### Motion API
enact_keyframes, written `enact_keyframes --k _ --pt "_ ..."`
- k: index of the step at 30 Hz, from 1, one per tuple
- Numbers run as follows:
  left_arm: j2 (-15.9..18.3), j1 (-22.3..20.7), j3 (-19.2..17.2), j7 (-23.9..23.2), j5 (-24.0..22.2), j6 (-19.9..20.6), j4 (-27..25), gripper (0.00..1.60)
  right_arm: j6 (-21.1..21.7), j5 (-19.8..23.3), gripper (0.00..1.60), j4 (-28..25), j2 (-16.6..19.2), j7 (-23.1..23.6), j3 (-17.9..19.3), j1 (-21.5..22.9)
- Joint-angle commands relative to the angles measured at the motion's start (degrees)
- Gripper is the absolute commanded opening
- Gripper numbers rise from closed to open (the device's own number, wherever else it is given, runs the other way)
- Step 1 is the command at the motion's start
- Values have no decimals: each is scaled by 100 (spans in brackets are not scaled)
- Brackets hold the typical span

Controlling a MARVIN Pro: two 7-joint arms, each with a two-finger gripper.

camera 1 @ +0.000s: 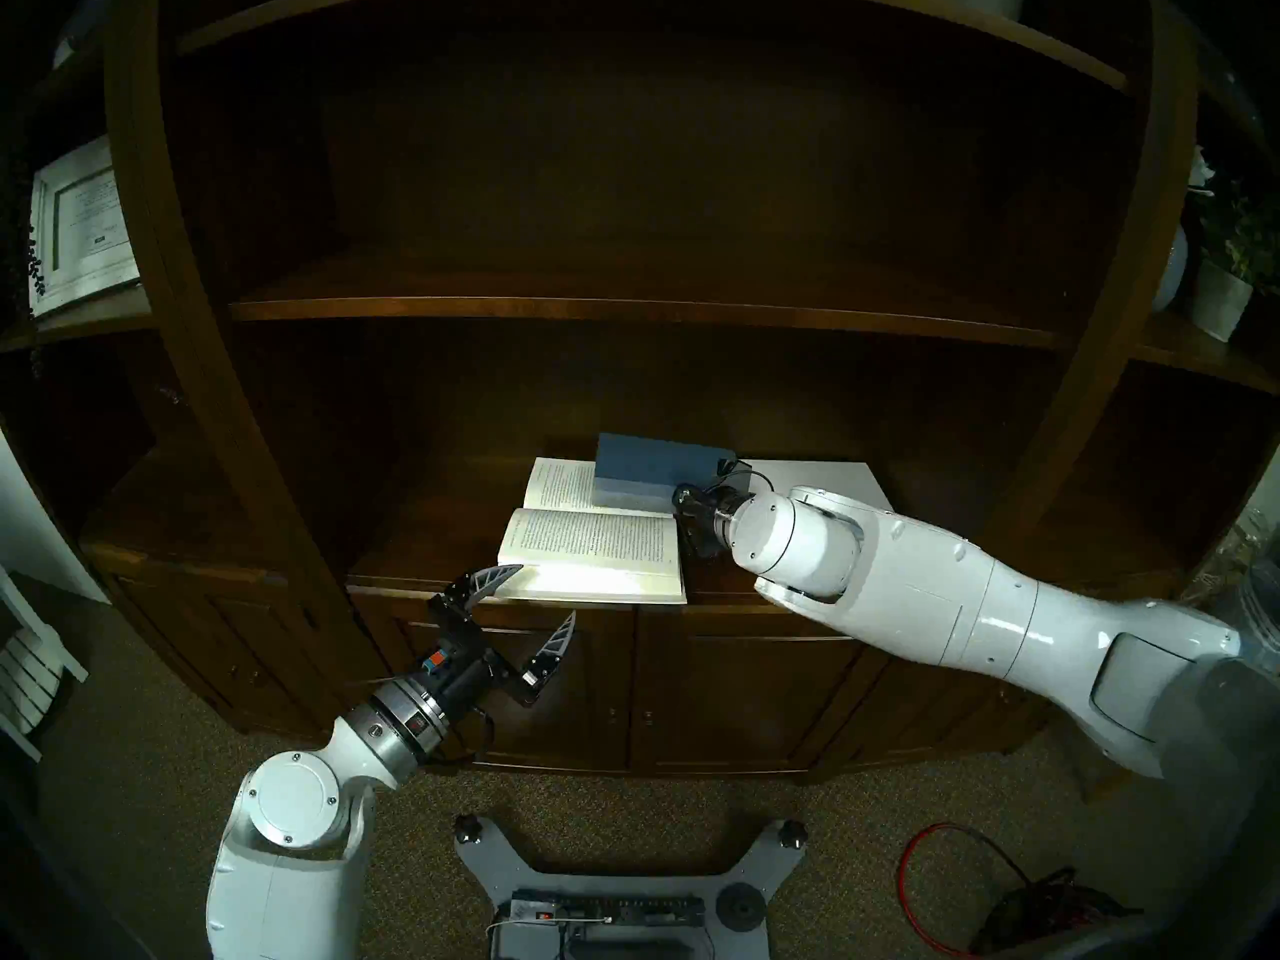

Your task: Close the books and align them horizontally on the shelf

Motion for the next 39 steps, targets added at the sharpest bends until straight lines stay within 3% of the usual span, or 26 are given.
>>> enact_keyframes --k 1,15,16,17,18,19,20,21,22,23,30,39 --pt "6 -90 11 -3 -22 -50 -164 160 -56 -207 160 -4 -148 -25 -1 322" --pt "3 -90 10 -5 -21 -50 -165 160 -17 -408 160 215 -181 -179 -83 376" --pt "3 -90 10 -6 -21 -50 -165 160 -15 -428 146 239 -193 -208 -86 369" --pt "3 -90 10 -6 -21 -50 -165 160 -15 -428 146 239 -193 -208 -86 369" --pt "3 -90 10 -6 -21 -50 -165 160 -6 -454 129 249 -201 -244 -91 363" --pt "3 -90 9 -6 -21 -50 -165 160 -3 -469 129 251 -203 -280 -90 350" --pt "3 -90 9 -6 -21 -50 -165 160 1 -482 63 253 -204 -305 -89 341" --pt "2 -90 9 -6 -21 -50 -165 160 0 -487 49 245 -194 -321 -89 334" --pt "2 -90 9 -7 -21 -50 -165 160 0 -485 13 230 -179 -331 -91 330" --pt "2 -90 9 -7 -20 -50 -165 160 -4 -480 0 211 -163 -359 -80 314" --pt "0 -91 8 -8 -20 -50 -163 160 42 -445 0 -109 88 -458 -23 227" --pt "-2 -94 7 -8 -17 -48 -152 160 308 -483 0 -1121 825 -707 111 143"
